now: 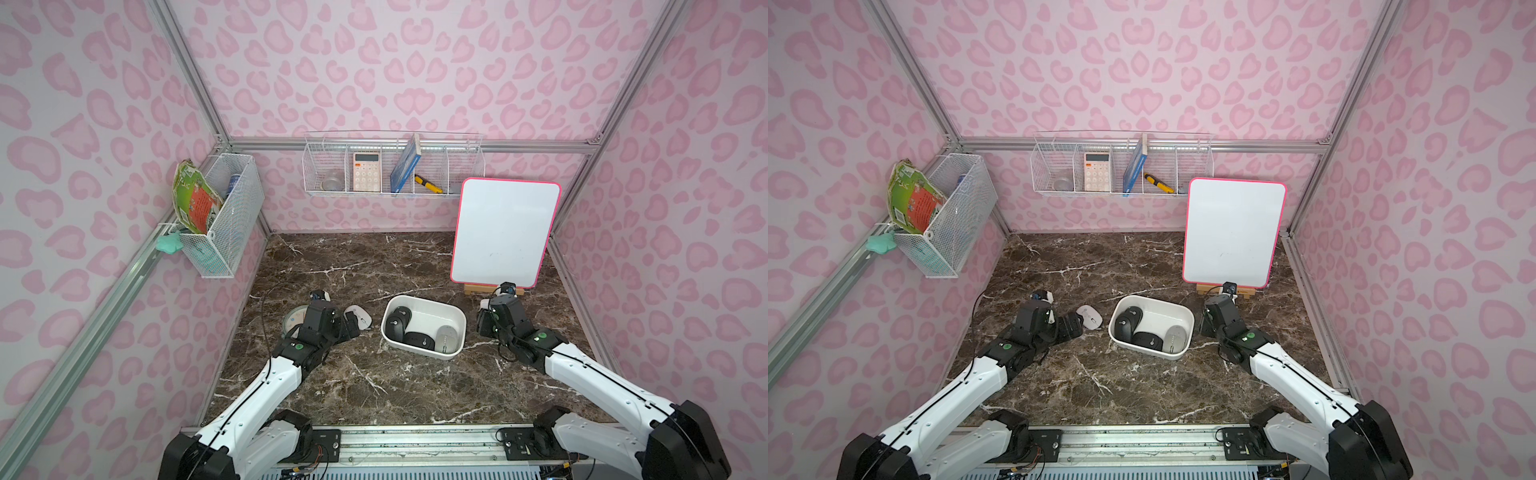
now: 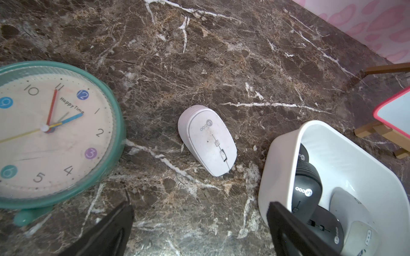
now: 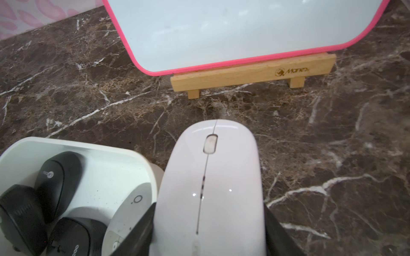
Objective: Take out the mouse from the storage box
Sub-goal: Place the mouse at the center of the board.
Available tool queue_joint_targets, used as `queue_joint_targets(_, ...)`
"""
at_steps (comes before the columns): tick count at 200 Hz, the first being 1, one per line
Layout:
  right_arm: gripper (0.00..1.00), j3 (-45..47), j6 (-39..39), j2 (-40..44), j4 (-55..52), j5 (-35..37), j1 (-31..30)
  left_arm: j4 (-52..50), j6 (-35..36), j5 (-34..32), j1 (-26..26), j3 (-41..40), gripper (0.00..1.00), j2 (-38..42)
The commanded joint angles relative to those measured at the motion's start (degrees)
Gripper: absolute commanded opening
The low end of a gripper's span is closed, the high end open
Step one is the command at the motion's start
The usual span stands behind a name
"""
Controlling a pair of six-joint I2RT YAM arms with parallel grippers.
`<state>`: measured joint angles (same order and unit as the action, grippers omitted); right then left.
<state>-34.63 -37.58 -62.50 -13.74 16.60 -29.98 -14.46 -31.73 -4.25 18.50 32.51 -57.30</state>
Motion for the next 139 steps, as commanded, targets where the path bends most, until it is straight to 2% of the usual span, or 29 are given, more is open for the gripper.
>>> queue_joint_targets(1,0.41,2.7,1.2,0.1,4.6,-4.6,3.4,-0.2,0.2,0.7,0.0,1.0,0.99,-0.6)
queue_joint_targets(45,0.41,7.4,0.5,-2.5,9.5,-7.0,5.9,-0.7,-0.1,0.8,0.7,1.7,0.99,-1.5)
queue_joint_targets(108,0.41,8.5,0.8,-8.0,12.7,-9.3,6.3,-1.2,-0.5,0.6,2.1,3.1,0.98,-3.2)
queue_joint_targets(139,0.48,7.6,0.6,-9.0,12.5,-8.7,6.3,-3.9,-1.4,0.6,3.3,5.9,0.99,-5.3)
